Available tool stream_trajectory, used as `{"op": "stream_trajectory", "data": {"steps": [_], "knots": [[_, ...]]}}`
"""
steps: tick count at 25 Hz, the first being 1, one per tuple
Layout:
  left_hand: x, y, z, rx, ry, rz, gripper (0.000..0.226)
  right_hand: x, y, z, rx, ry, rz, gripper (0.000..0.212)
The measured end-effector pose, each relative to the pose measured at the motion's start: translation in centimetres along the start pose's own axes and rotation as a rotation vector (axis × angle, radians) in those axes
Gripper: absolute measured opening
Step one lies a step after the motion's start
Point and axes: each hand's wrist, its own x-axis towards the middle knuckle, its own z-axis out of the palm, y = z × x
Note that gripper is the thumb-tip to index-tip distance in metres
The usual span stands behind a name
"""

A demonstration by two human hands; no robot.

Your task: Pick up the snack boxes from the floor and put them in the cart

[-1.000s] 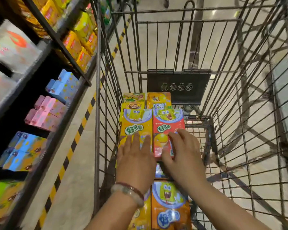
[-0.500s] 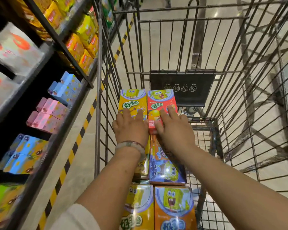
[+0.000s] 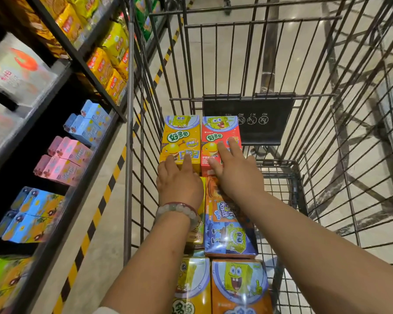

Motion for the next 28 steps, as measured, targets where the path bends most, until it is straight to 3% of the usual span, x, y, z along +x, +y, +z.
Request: {"op": "stream_trajectory", "data": {"steps": [8,12,15,19,24,28], "knots": [[-0.8,0.3,-1.5,-0.091,-0.084,-0.027,0.058,-2.3,2.0,-3.2,0.189,-0.034,-0.180,0.062],[-2.5,2.2,-5.2,-0.297,-0.209,0.167,0.054,-4.5,1.4,-5.3,0.297,-0.036,-0.211,0.057],[-4.0,3.3,-10.0,-0.304,-0.299,0.322,0.049,-6.4,1.0,-8.5,0.396,-0.123,-0.241,0.055],[-6.4,4.4,-19.1,-0.260,-0.159,0.477,0.043,-9.7,-1.1,-16.7,0.329,-0.126,-0.319,0.050],[-12.1,7.1,-33.7,-0.257,0.034,0.672,0.035,-15.8,-6.8,-32.6,0.324,0.107,-0.529,0.045],[-17.7,5.8,-43.9,-0.182,0.116,0.711,0.042,-20.7,-9.6,-41.2,0.212,0.186,-0.556,0.049]]}}
